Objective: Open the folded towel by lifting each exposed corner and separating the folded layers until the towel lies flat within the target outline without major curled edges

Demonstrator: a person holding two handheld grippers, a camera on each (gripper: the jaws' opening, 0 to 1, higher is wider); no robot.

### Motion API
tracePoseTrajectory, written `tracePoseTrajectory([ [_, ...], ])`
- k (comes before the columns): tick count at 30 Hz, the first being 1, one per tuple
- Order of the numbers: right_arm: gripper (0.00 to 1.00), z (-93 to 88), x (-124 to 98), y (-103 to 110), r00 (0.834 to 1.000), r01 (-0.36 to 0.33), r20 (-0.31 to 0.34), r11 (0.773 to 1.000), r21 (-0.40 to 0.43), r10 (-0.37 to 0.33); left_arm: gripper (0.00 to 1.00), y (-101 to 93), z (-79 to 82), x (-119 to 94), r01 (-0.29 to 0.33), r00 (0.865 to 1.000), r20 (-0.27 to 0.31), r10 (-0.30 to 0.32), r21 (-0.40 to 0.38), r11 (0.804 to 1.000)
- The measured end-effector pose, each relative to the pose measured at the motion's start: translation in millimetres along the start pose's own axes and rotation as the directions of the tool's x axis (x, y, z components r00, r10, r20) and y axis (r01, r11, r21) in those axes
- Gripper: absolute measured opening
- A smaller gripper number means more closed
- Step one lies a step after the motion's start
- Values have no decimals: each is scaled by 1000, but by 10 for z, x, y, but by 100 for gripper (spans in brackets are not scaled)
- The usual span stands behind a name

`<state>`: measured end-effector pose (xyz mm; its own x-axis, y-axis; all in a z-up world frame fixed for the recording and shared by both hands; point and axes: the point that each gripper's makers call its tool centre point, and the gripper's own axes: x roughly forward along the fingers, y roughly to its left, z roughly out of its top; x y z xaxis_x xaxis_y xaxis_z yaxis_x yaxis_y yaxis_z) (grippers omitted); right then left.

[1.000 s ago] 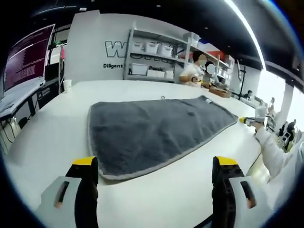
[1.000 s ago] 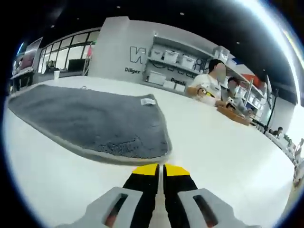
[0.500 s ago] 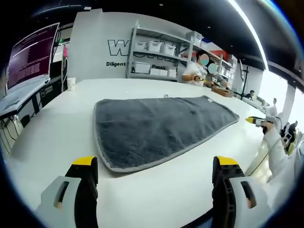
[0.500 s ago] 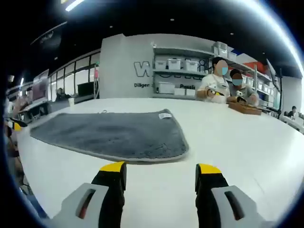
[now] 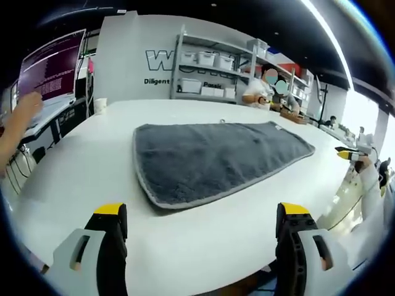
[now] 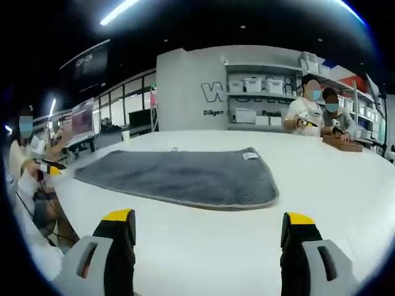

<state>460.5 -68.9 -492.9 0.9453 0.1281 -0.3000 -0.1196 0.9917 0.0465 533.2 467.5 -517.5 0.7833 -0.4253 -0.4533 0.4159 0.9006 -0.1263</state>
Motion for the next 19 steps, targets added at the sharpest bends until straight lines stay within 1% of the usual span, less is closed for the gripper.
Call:
tracePoseTrajectory([
  [3,99,18,-17,4,1000,3,-4,1000,-12,-3,99,14,-28,-23,-4,1000,-5,4,1,1000],
  [10,99,-8,-29,-33,1000,19,-16,1000,-8,-19,99,32,-75,-44,-8,1000,-13,8,-2,1000],
  [15,99,-18,-32,-72,1000,27,-16,999,26,-26,99,32,-75,-54,-9,1000,-12,9,1,1000],
  [19,99,-12,-41,-117,999,45,-14,999,30,-45,99,28,-72,-66,-9,1000,-7,9,5,1000],
])
